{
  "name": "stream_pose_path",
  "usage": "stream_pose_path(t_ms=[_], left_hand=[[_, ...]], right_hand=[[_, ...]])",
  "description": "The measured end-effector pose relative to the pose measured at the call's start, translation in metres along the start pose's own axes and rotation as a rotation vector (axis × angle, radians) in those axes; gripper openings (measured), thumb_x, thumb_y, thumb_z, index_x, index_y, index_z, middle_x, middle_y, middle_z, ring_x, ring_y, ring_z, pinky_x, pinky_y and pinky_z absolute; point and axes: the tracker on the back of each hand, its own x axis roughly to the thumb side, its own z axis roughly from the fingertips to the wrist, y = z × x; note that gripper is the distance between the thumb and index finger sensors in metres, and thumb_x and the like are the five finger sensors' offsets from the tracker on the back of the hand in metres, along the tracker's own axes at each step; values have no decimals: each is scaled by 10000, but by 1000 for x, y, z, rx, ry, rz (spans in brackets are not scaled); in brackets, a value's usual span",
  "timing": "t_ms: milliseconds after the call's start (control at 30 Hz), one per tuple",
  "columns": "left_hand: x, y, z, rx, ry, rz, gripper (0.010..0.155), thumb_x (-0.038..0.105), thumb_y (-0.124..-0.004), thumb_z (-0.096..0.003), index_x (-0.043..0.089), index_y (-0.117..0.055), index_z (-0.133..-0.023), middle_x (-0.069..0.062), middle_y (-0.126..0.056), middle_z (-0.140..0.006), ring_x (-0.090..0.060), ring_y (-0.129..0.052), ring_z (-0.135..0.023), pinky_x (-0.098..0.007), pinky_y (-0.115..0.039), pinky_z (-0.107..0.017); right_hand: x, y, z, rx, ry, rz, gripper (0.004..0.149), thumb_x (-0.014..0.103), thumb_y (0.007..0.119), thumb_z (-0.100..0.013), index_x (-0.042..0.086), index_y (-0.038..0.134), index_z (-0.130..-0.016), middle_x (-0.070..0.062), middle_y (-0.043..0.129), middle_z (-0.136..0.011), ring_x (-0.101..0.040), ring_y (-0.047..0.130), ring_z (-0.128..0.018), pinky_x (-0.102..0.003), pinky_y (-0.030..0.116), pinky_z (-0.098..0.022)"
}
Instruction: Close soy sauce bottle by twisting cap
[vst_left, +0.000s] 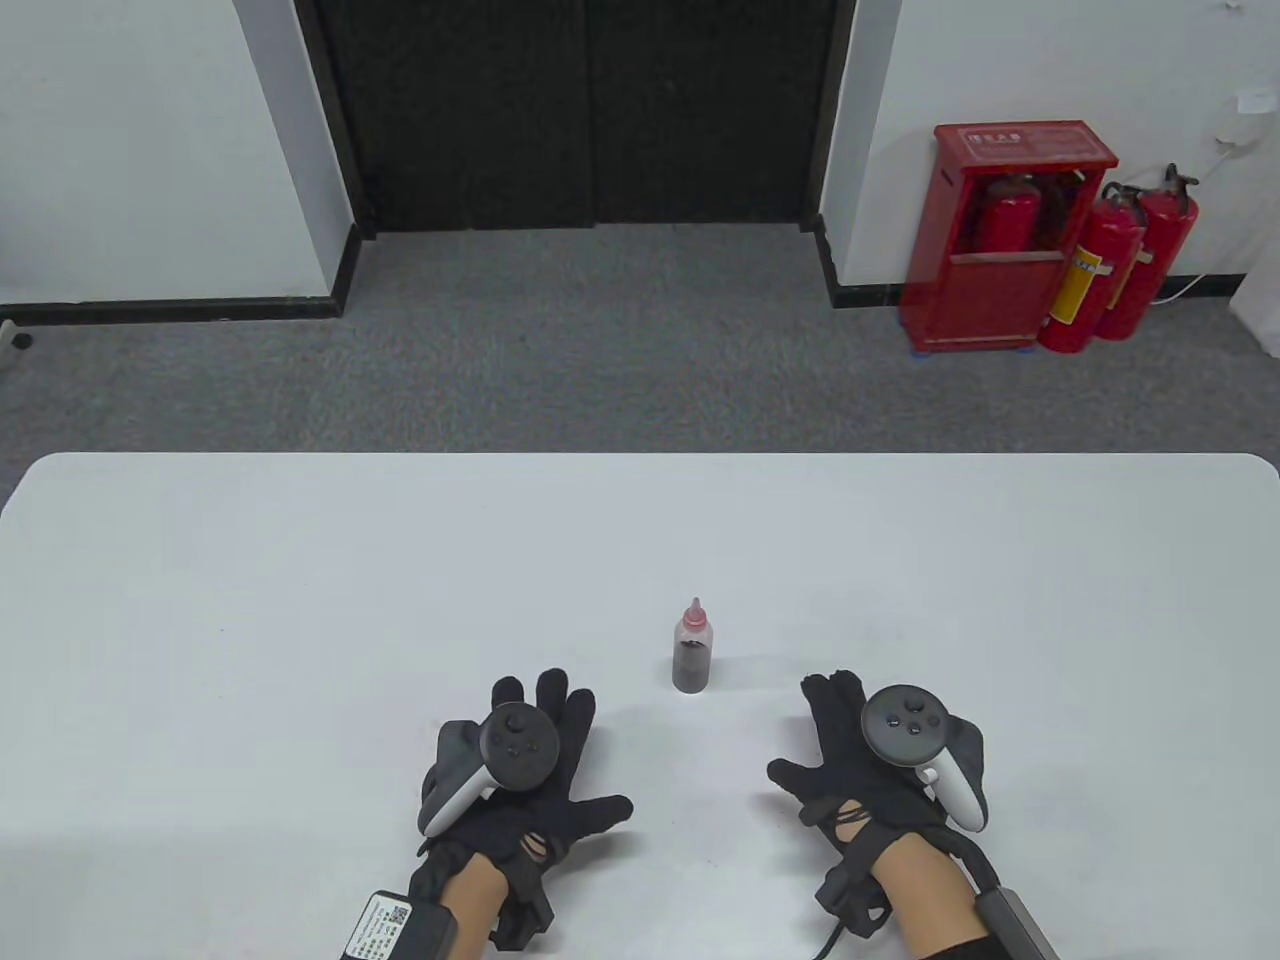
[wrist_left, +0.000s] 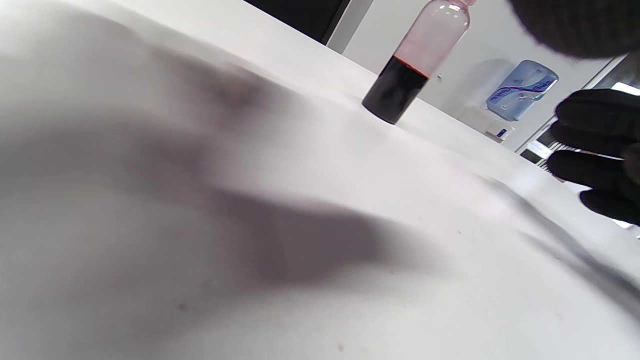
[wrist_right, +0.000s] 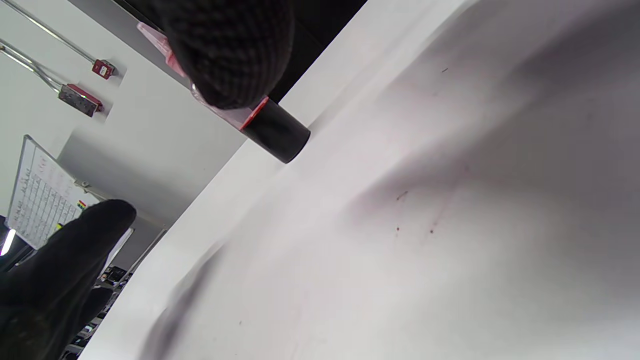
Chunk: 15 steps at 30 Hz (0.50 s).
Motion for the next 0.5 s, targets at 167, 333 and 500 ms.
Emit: stream_pose_path(t_ms=[167,333,500], left_hand=[[2,4,2,26,21,-55,1201,767,-787,-256,453,121,-976,48,301,-1044,-404,278,-933,-685,-42,-667],[3,4,1,6,40,-101,1245,760,-823,-239,435,127,-975,26,306,-1036,-421,287,-914,-696,-40,-656],[5,7,3,-99,67,-164,1221,766,-793,-271,394,112,-1002,12,286,-1058,-439,268,-923,-694,-56,-660]], right_hand=[[8,1,5,32,-53,67,959,444,832,-429,427,98,-1046,-124,-208,-1069,-512,-17,-1024,-709,154,-672],[-4,4,-1,84,-41,142,987,435,835,-431,502,11,-972,-49,-246,-1056,-484,-69,-1017,-731,132,-669],[-8,3,0,136,-1,142,975,456,804,-437,354,47,-1042,-111,-126,-1126,-487,-64,-1017,-740,137,-663]])
